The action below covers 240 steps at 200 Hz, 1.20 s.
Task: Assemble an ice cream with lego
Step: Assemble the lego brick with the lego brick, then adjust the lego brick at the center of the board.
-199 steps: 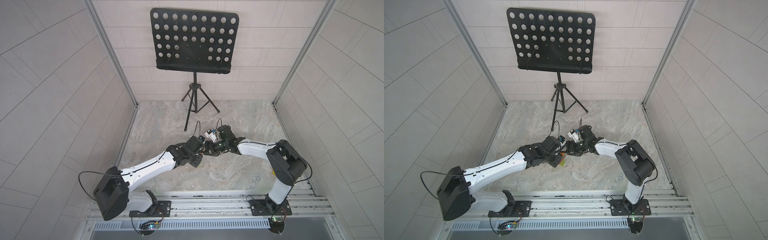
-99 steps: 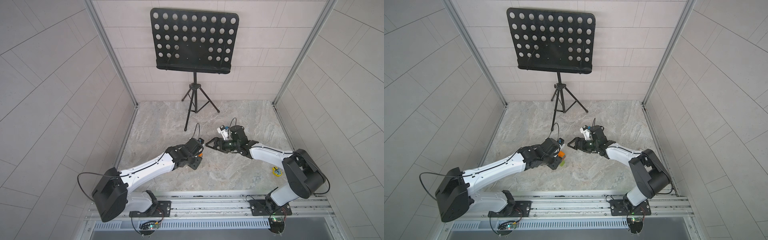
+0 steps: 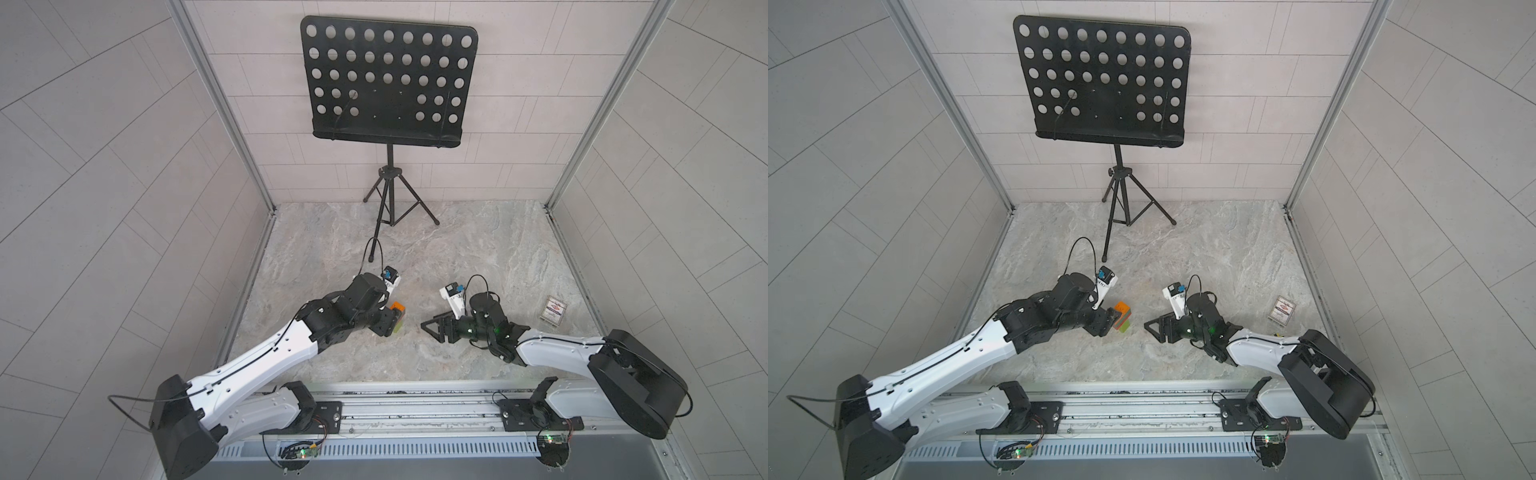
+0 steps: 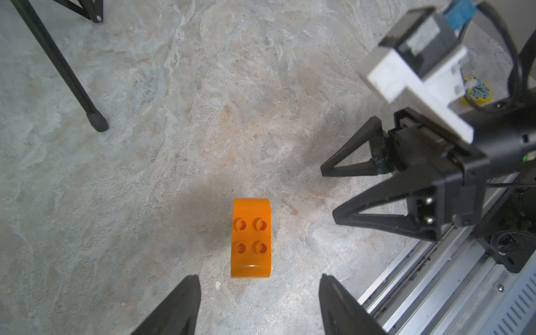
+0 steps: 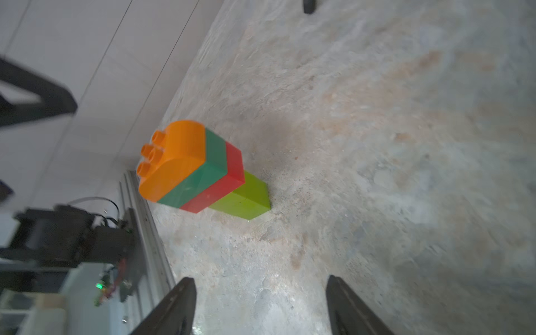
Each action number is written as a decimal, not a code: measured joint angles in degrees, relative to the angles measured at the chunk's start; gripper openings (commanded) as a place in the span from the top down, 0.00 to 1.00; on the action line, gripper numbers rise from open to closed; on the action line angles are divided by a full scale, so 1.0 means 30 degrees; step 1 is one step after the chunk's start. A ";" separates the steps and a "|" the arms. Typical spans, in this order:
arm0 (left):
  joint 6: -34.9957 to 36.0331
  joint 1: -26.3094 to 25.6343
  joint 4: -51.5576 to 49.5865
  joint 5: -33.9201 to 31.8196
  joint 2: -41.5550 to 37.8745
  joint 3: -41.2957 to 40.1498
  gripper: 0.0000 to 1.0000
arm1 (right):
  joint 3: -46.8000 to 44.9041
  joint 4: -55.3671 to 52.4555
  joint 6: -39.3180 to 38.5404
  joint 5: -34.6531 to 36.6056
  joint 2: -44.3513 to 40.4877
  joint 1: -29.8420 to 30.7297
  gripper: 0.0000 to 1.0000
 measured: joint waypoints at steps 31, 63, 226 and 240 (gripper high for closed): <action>0.0000 0.0474 0.0466 -0.0561 -0.2033 -0.0321 0.23 | -0.0430 0.3082 -0.2492 0.2681 0.1209 0.2914 0.38; -0.0350 0.1239 0.0882 -0.1064 -0.4000 -0.1457 0.17 | -0.0488 0.6011 -0.4226 0.4167 0.4095 0.3665 0.37; -0.1494 0.1355 0.0882 -0.2266 -0.4299 -0.1566 0.17 | 0.2149 1.5744 -0.8153 0.7329 1.3967 0.5136 0.43; -0.1501 0.1355 0.0882 -0.2266 -0.4299 -0.1566 0.17 | 0.2251 1.5737 -0.8262 0.7359 1.4112 0.5136 0.49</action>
